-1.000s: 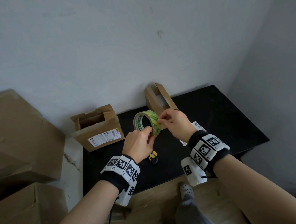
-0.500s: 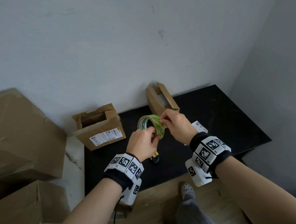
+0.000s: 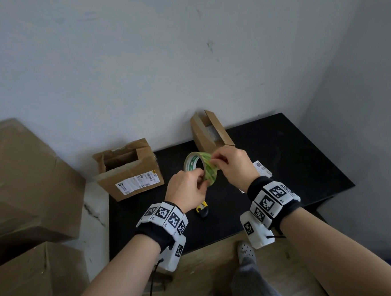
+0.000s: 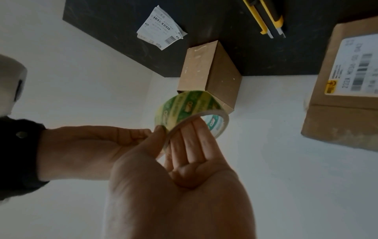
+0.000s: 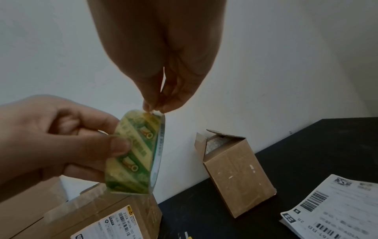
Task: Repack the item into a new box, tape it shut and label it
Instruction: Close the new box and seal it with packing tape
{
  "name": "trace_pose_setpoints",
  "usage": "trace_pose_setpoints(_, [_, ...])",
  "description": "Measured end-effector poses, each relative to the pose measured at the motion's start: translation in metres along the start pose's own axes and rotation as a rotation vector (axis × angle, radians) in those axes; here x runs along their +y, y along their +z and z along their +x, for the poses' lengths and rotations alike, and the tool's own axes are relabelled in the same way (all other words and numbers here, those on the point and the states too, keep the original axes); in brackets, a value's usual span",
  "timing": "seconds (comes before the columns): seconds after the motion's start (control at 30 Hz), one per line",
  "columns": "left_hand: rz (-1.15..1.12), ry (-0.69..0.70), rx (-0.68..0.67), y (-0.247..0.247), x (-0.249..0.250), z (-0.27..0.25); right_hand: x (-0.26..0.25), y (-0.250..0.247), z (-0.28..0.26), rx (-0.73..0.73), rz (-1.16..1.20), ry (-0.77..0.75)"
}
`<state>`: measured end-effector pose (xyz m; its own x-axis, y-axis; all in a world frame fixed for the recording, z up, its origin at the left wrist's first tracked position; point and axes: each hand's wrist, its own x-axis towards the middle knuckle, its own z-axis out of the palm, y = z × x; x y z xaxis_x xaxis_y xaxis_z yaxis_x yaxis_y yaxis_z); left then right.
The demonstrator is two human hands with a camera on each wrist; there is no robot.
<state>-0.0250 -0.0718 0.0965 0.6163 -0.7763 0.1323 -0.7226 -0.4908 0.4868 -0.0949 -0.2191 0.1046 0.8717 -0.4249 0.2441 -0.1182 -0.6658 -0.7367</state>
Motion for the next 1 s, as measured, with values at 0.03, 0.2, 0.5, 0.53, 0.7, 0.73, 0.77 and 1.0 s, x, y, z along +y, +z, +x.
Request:
trace_pose_setpoints(0.03, [-0.034, -0.016, 0.003, 0.0, 0.001, 0.001, 0.0, 0.0, 0.0, 0.001, 0.002, -0.011])
trace_pose_setpoints(0.2, [-0.214, -0.099, -0.023, 0.002, 0.0, 0.006, 0.003, -0.003, 0.003, 0.004, 0.047, -0.043])
trace_pose_setpoints(0.5, [-0.447, -0.135, -0.176, 0.006, 0.004, 0.01, 0.002, -0.012, 0.007, 0.032, 0.083, 0.116])
trace_pose_setpoints(0.53, [-0.445, -0.165, -0.174, 0.005, 0.004, 0.011, 0.002, -0.013, 0.008, 0.032, 0.099, 0.126])
trace_pose_setpoints(0.7, [-0.406, -0.171, -0.1, -0.002, 0.002, 0.015, 0.007, -0.018, 0.017, -0.006, 0.287, 0.25])
trace_pose_setpoints(0.73, [-0.446, -0.172, -0.103, -0.001, 0.002, 0.016, 0.009, -0.02, 0.02, 0.004, 0.32, 0.273])
trace_pose_setpoints(0.77, [-0.493, -0.184, -0.118, 0.0, 0.002, 0.017, 0.012, -0.022, 0.022, 0.015, 0.336, 0.286])
trace_pose_setpoints(1.0, [-0.461, -0.311, -0.156, 0.014, -0.001, 0.034, 0.029, -0.026, 0.036, 0.071, 0.418, 0.386])
